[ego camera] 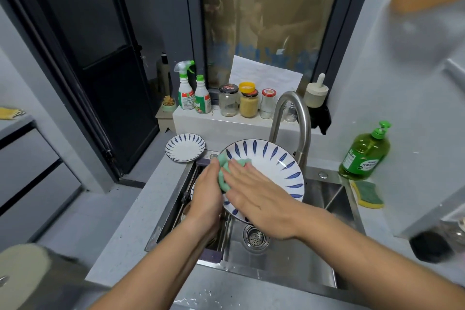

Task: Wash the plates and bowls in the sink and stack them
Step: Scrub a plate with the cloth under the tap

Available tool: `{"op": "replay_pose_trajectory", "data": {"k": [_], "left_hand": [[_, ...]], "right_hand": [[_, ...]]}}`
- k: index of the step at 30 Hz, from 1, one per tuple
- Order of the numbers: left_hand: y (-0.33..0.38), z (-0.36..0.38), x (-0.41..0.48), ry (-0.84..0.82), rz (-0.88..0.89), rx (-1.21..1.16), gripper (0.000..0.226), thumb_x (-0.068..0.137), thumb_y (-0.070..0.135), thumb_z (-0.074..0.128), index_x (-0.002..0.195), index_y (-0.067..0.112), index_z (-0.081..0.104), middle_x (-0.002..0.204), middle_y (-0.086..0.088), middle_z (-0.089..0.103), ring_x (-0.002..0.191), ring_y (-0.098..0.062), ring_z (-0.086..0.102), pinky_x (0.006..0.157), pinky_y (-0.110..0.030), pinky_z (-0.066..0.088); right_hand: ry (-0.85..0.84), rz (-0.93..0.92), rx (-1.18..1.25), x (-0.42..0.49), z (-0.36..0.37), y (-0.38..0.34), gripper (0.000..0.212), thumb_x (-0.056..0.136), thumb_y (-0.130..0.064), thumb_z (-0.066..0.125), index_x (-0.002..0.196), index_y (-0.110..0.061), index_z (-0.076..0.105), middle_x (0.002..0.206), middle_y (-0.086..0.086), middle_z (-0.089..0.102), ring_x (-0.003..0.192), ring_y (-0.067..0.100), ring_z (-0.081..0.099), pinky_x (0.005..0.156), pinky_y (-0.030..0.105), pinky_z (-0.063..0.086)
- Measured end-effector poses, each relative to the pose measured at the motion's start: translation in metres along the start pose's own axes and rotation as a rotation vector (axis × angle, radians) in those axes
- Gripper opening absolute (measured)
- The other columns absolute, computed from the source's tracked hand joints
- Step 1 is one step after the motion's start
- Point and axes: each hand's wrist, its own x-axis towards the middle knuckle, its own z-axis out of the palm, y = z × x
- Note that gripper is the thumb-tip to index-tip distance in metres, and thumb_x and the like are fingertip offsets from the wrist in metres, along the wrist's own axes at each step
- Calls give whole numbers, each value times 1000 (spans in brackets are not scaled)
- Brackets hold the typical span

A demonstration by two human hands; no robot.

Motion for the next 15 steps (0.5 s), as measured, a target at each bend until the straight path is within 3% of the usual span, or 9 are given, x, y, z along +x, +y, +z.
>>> {"op": "replay_pose_trajectory", "data": {"k": [3,6,8,11,13,15], "left_hand": [[11,-6,-1,37,-14,-12,44,110,36,39,110,8,72,102,-11,79,103,-27,75,93,-39,57],[19,-11,-1,55,-16,-7,39,110,35,39,99,17,72,88,1,81,83,-16,77,73,-32,58],[21,-11,-1,34,-44,39,39,110,36,40,100,17,72,89,2,81,85,-16,77,74,-33,58],[20,-5,-1,1,-66,127,41,108,33,42,108,4,71,98,-7,80,92,-23,75,78,-38,56],[19,2,0,-30,-70,157,38,106,27,43,106,-3,66,94,-9,77,88,-24,70,73,-35,52],[19,7,1,-28,-97,139,36,107,26,44,91,4,68,78,0,75,74,-18,69,66,-31,50]], "right_hand": [[-85,-110,-98,-24,-6,-1,75,100,-60,4,160,-16,19,168,0,5,153,4,-9,119,18,-17],[-122,-146,-251,-50,-15,13,69,99,-61,8,159,-29,16,167,-9,4,152,0,-9,123,27,-13],[-117,-114,-383,-57,-26,33,63,101,-60,2,158,-34,9,165,-14,0,151,0,-9,123,36,-16],[-12,56,-505,-48,-42,68,73,94,-63,-11,158,-30,2,167,-8,-2,153,9,-12,122,45,-15],[59,134,-492,-39,-41,81,80,92,-65,-12,159,-27,8,168,-7,0,153,10,-15,123,45,-14],[121,131,-355,-41,-27,81,88,89,-73,-8,159,-27,20,167,-8,9,154,9,-10,124,42,-12]]}}
